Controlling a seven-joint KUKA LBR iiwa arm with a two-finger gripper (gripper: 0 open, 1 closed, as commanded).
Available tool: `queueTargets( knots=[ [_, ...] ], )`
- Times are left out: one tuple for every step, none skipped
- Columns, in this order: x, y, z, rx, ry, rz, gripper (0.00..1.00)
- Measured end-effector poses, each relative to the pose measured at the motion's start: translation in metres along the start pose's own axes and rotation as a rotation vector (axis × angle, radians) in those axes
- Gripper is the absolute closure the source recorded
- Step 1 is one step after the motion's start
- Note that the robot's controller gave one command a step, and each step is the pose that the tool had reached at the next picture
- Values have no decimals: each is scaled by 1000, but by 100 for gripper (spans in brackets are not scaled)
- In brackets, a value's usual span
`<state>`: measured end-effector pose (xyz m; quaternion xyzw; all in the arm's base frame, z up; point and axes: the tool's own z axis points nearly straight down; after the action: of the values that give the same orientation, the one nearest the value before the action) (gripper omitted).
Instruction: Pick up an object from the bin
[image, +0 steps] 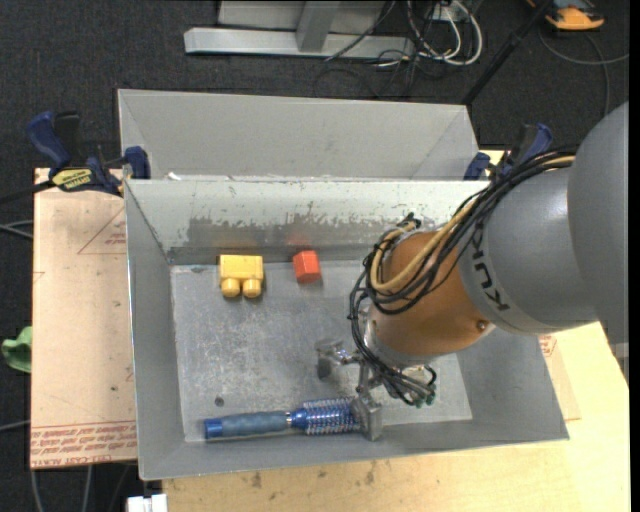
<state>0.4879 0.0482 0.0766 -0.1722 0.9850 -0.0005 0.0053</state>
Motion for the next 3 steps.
queueTargets(
  knots=[
    [0,-1,1,-2,-4,-111,0],
    [-32,-33,-69,-1,1,52,0],
    [-4,0,-8,-4,8,-245,0]
  ],
)
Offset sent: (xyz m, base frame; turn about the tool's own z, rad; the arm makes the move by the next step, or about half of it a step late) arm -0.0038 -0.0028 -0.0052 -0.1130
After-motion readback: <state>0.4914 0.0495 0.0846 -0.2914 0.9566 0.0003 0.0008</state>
